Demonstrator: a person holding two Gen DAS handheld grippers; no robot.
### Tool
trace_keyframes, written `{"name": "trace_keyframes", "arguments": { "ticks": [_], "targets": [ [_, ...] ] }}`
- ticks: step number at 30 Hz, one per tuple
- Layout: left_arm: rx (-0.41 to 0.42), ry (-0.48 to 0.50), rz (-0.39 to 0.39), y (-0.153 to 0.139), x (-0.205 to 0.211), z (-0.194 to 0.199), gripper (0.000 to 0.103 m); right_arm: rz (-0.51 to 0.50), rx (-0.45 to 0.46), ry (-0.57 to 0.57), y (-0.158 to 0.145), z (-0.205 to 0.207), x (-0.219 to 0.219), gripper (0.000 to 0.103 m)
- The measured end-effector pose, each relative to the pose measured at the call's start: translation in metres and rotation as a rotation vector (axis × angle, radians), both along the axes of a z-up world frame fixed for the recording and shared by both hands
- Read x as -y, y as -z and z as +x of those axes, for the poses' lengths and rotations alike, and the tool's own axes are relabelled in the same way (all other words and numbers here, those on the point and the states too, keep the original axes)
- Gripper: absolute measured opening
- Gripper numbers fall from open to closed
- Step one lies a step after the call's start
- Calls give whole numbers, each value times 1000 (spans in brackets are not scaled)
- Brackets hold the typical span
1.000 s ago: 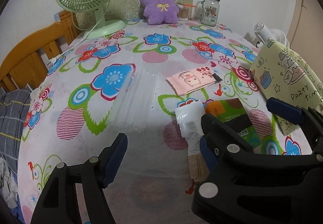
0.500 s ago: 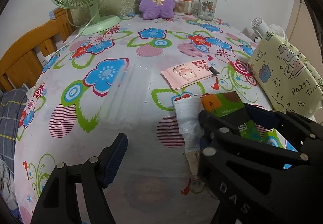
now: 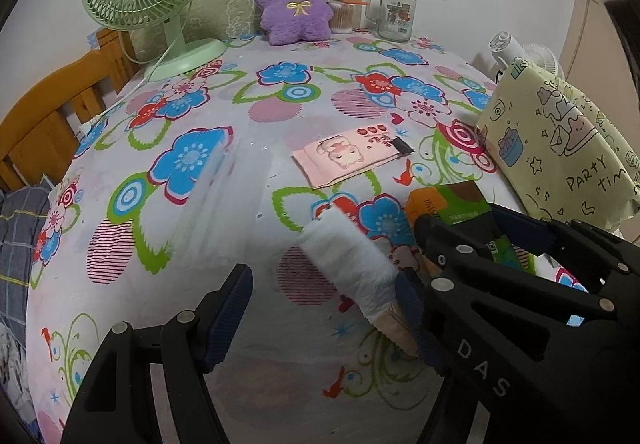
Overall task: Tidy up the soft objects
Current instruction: 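Grasp the green tissue box with the right tool while the left tool grasps the white-beige rolled item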
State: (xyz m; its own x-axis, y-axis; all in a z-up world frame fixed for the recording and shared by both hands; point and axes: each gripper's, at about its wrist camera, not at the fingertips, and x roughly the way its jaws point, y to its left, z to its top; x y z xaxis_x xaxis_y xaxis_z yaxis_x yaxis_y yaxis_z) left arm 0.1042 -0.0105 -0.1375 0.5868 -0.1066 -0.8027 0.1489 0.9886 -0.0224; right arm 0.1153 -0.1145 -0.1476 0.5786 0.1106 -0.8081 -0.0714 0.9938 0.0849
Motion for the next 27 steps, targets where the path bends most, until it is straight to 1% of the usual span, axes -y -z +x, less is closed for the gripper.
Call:
{"name": "trace_keyframes", "arguments": {
  "ticks": [13, 16, 18, 20, 22, 23, 27],
  "targets": [
    [-6, 18, 4, 6, 16, 9, 75, -13, 3, -2, 1, 4, 13, 53],
    [2, 22, 8, 7, 19, 10, 68, -14, -1, -2, 2, 5, 14, 53],
    [11, 34, -1, 6, 21, 9, 55, -10, -1, 0, 2, 6, 16, 53],
    [19, 48, -5, 5, 22, 8, 44, -8, -1, 1, 2, 7, 16, 53],
    [21, 51, -7, 4, 23, 8, 36, -6, -2, 3, 2, 7, 17, 53],
    [21, 53, -10, 4, 23, 8, 31, -5, -2, 4, 2, 7, 17, 54],
    [19, 56, -21, 4, 22, 6, 23, -8, 1, 1, 1, 6, 15, 54]
  ]
}}
